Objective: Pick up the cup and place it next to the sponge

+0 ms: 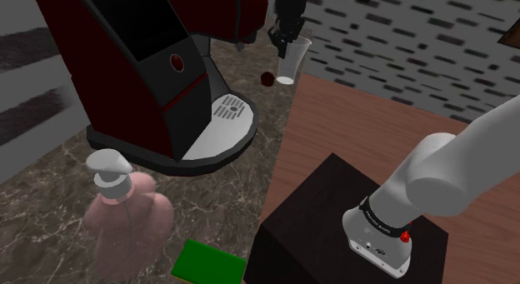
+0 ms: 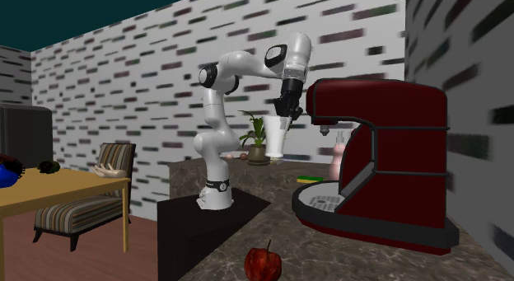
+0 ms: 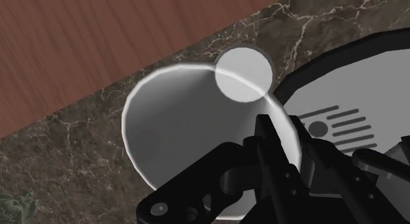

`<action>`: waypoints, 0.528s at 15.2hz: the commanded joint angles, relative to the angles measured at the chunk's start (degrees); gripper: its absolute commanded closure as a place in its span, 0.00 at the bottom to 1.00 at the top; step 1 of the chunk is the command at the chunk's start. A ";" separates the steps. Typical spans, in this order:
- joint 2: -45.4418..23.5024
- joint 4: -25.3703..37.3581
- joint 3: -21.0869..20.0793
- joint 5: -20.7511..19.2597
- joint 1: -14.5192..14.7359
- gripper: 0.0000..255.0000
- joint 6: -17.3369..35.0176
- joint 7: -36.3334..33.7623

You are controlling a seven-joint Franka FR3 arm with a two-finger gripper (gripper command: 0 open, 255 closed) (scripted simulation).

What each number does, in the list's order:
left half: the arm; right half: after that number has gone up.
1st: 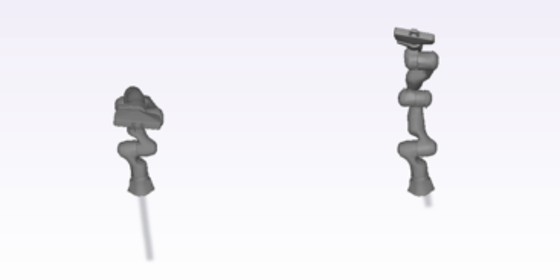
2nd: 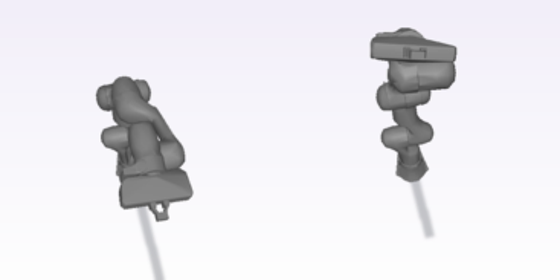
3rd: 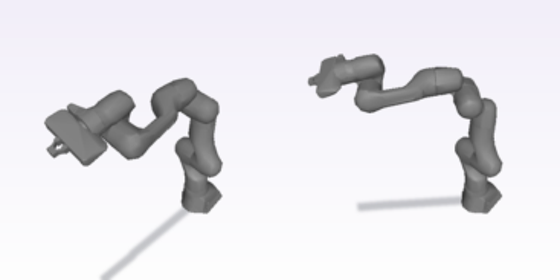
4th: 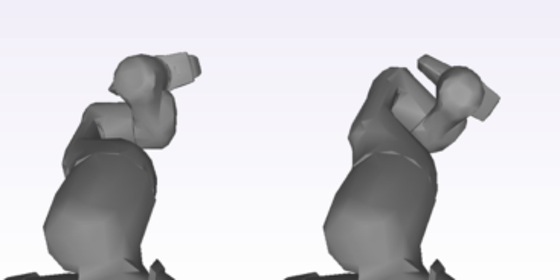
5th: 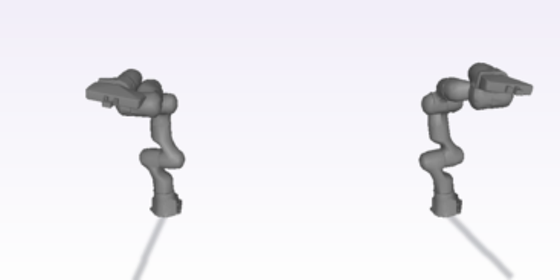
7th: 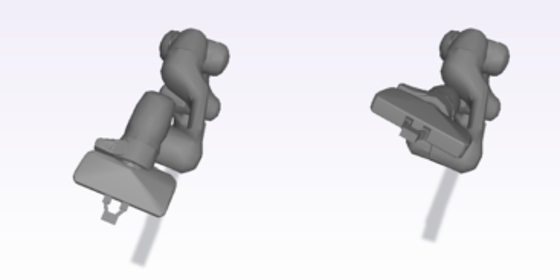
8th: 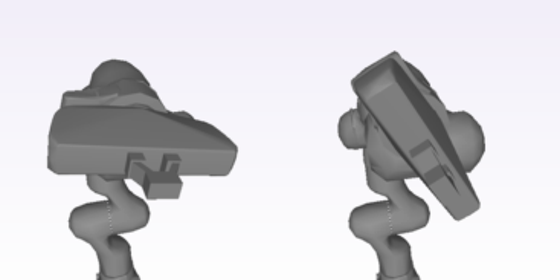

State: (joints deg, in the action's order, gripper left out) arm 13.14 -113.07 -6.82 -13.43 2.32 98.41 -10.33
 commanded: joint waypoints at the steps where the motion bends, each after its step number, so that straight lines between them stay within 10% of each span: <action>1: 1.63 -1.50 -1.48 0.64 1.08 1.00 -0.69 -2.35; 8: 5.07 -3.85 -7.38 3.54 5.05 1.00 -3.67 -10.91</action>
State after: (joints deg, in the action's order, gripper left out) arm 18.05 -117.17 -13.42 -10.26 6.89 95.38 -20.05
